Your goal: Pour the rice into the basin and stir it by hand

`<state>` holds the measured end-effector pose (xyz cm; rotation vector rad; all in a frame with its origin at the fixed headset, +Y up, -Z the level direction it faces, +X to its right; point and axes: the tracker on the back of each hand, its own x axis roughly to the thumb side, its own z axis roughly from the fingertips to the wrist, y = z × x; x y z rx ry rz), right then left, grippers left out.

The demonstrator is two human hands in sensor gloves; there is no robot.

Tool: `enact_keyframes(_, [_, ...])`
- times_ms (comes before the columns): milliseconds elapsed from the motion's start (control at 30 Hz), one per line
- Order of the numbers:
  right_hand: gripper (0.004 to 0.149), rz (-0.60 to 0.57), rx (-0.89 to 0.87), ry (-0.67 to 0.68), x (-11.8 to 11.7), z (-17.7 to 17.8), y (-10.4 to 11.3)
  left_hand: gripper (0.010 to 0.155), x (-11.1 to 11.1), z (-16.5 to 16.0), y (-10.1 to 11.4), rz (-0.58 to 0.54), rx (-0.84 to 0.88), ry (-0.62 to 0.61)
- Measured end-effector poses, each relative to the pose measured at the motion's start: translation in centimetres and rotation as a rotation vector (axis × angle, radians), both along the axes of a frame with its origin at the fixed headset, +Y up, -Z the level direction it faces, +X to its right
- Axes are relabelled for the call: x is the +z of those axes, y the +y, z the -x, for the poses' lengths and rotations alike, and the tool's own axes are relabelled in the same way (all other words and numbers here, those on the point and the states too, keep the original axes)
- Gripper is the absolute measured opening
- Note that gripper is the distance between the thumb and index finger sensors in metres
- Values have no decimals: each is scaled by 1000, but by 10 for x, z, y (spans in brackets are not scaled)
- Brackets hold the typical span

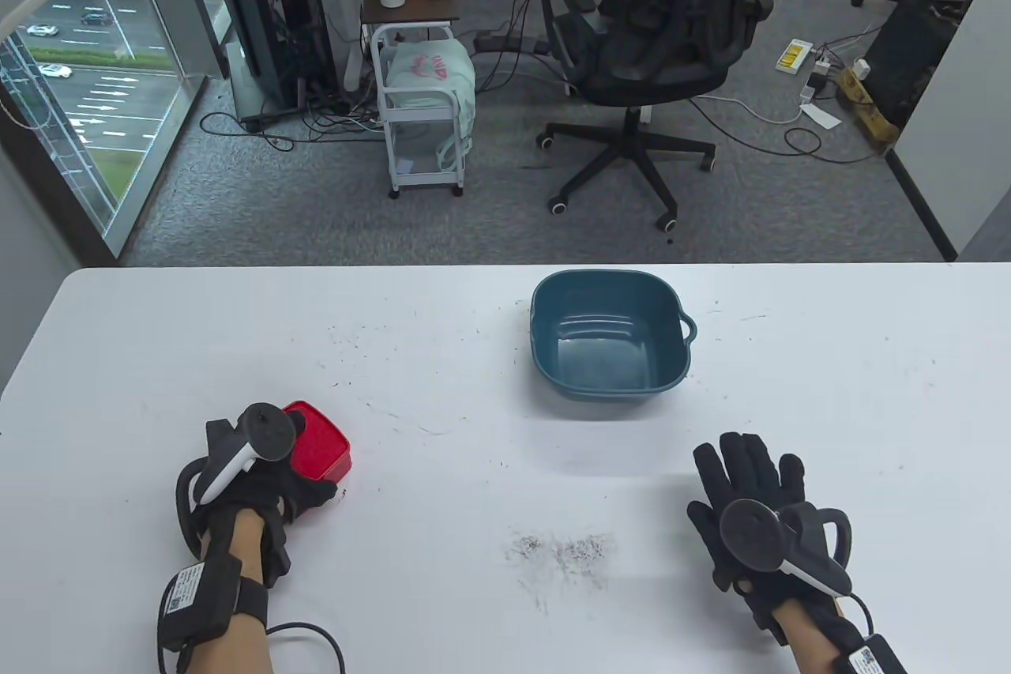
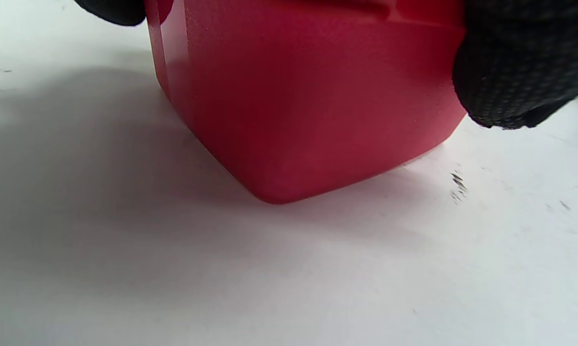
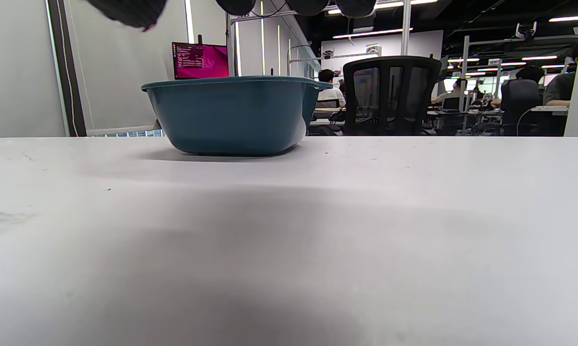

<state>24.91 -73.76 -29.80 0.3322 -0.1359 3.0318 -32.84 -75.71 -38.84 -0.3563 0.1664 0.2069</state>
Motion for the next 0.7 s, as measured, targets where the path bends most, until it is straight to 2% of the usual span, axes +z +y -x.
enact_keyframes(100, [72,-8,7,-22,0,0,0,113,1,0,1,-66,45,1])
enact_keyframes(200, [71,-11,-11,-34,0,-3,1,112,3,-16,10,-101,102,-50])
enact_keyframes(300, [70,-14,-28,-38,0,-5,2,111,5,-53,29,-152,89,-161])
enact_keyframes(467, [66,-14,-49,-28,-1,-6,2,111,14,-142,50,-256,89,-379])
enact_keyframes(567, [66,0,-53,-28,-1,-8,1,110,19,-189,50,-273,100,-501])
enact_keyframes(700, [66,11,-76,-32,-1,-13,1,110,26,-251,38,-213,149,-646])
